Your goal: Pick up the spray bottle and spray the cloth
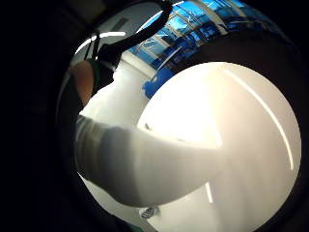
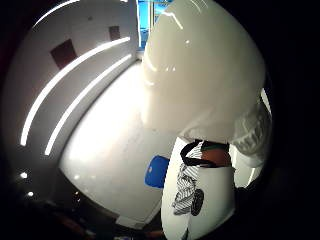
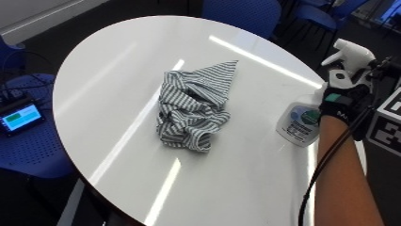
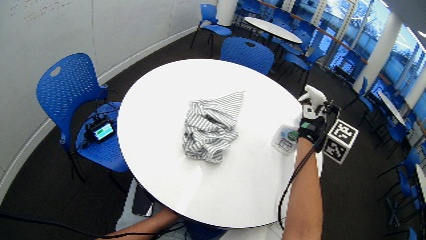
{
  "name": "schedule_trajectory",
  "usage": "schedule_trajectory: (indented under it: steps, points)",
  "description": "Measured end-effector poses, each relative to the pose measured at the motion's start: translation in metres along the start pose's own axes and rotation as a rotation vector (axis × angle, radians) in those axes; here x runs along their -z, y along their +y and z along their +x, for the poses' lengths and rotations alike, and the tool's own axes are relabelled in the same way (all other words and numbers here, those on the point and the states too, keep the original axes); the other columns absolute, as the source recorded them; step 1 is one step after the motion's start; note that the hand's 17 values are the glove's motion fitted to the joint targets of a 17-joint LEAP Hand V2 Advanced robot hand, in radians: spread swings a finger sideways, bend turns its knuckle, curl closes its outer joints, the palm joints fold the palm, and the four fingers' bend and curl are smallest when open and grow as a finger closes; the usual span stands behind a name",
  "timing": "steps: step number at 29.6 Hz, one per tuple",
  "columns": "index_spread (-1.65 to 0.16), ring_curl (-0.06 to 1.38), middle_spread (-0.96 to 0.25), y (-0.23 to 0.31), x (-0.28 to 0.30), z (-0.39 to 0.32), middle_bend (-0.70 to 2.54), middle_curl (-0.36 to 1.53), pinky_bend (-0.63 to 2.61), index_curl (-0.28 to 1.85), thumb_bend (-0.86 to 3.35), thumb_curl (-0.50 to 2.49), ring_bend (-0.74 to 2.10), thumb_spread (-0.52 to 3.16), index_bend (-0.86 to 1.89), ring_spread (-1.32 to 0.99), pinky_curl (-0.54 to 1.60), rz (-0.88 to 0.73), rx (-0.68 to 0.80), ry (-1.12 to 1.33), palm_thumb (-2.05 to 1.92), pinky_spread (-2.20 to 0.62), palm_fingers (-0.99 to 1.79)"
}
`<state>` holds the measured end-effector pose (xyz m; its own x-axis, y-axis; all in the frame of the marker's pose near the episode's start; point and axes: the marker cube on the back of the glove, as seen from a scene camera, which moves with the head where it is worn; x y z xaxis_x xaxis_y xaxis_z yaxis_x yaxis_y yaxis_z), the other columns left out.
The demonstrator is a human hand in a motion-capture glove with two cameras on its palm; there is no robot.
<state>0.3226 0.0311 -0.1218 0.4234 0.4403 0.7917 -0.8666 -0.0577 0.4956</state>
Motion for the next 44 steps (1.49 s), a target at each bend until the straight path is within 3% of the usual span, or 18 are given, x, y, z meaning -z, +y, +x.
schedule_trajectory:
  steps: [7, 15, 23, 33, 44]
  points:
    - [-0.3, 0.42, -0.2, -0.004, -0.006, -0.012, 0.38, 0.46, 0.19, 0.4, -0.04, 0.55, 0.5, 0.85, 0.19, -0.17, 0.28, 0.039, 0.023, -0.032, 0.97, -0.02, 1.21]
    - [-0.29, 0.46, -0.21, 0.012, -0.044, -0.041, 0.46, 0.5, 0.3, 0.41, -0.04, 0.57, 0.57, 0.78, 0.15, -0.18, 0.33, 0.089, 0.209, -0.01, 0.92, -0.13, 1.35]
    - [-0.29, 0.48, -0.23, 0.03, -0.056, -0.065, 0.5, 0.53, 0.52, 0.41, -0.03, 0.58, 0.63, 0.79, 0.14, -0.2, 0.4, 0.129, 0.299, 0.016, 0.88, -0.26, 1.38]
    - [-0.3, 0.49, -0.24, 0.068, -0.063, -0.055, 0.54, 0.55, 0.58, 0.43, -0.03, 0.61, 0.7, 0.8, 0.16, -0.22, 0.43, 0.166, 0.298, 0.053, 0.86, -0.3, 1.36]
    - [-0.3, 0.49, -0.25, 0.075, -0.084, -0.008, 0.57, 0.56, 0.6, 0.44, -0.03, 0.62, 0.73, 0.81, 0.16, -0.23, 0.42, 0.131, 0.236, 0.071, 0.85, -0.32, 1.34]
